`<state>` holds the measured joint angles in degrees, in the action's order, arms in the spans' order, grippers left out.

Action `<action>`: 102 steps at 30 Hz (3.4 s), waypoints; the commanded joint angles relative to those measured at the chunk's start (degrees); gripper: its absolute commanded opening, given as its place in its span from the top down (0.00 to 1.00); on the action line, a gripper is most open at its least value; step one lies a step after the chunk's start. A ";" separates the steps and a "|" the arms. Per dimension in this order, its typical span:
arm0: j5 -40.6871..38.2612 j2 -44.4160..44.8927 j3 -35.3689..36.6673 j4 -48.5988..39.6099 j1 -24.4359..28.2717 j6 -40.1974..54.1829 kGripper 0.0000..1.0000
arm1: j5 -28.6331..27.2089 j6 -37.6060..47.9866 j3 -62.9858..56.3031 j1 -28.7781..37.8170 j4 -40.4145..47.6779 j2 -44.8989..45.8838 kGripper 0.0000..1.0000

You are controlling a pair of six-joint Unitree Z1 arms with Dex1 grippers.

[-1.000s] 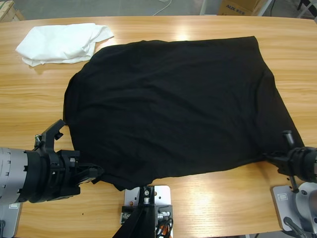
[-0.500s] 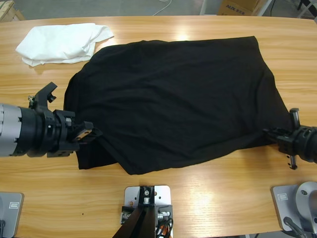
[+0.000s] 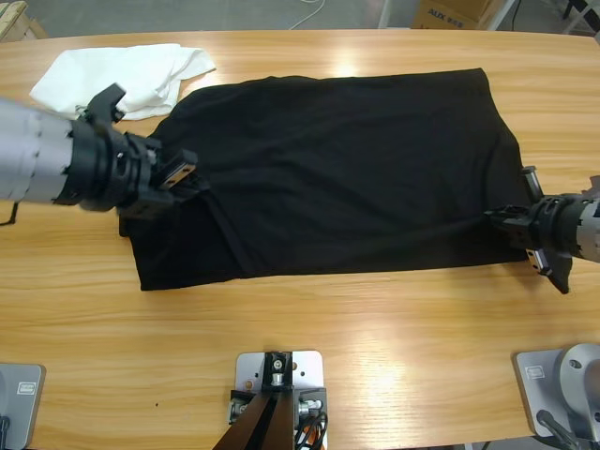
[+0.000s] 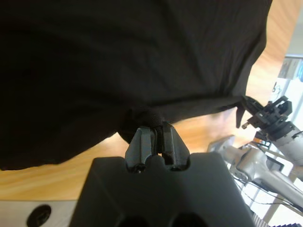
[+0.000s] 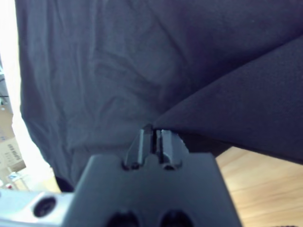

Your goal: Fold clothes

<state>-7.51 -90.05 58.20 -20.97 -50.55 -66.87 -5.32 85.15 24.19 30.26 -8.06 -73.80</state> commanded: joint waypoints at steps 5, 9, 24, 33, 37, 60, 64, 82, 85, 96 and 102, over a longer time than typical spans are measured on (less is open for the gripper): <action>-1.28 -6.54 0.81 0.58 3.23 2.82 1.00 | 2.61 -7.37 3.18 -5.81 1.84 -7.28 1.00; -1.79 -8.26 1.95 0.58 5.32 5.00 1.00 | 3.03 -8.51 3.49 -6.70 2.68 -9.95 1.00; -3.48 -14.13 5.25 0.66 7.55 6.33 1.00 | 2.94 -10.27 4.43 -7.07 3.77 -14.79 1.00; -1.46 -15.05 5.17 2.32 9.66 10.22 1.00 | 3.15 -11.01 3.46 -7.41 3.75 -14.03 1.00; -1.56 -15.54 5.18 4.20 10.86 11.29 1.00 | 3.12 -11.80 3.06 -7.41 3.75 -13.51 1.00; 3.71 -4.11 -1.23 6.31 0.72 32.81 0.01 | 1.08 -22.26 5.04 -7.41 -10.24 2.93 0.00; 3.87 -4.18 -7.40 5.76 -7.97 33.63 0.02 | 2.33 -15.77 5.31 -7.41 -16.34 11.65 0.04; 4.78 -2.60 -4.27 -2.50 -8.58 34.09 0.03 | 9.40 -2.18 6.24 -20.91 -21.70 -4.19 0.18; 4.78 -2.94 -0.78 -5.86 -8.07 34.18 0.03 | 10.26 -2.43 5.43 -21.73 -20.68 -4.82 0.18; 5.71 -4.27 7.38 -14.16 -6.54 35.41 0.03 | 9.25 -5.47 3.11 -21.73 -16.67 -5.65 0.26; 5.92 -5.13 10.33 -16.07 -6.37 35.46 0.03 | 8.48 -6.49 2.00 -21.65 -13.47 -8.25 0.28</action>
<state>-2.50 -93.45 66.42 -34.69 -57.52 -31.98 4.36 79.84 28.20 9.19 -24.10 -78.45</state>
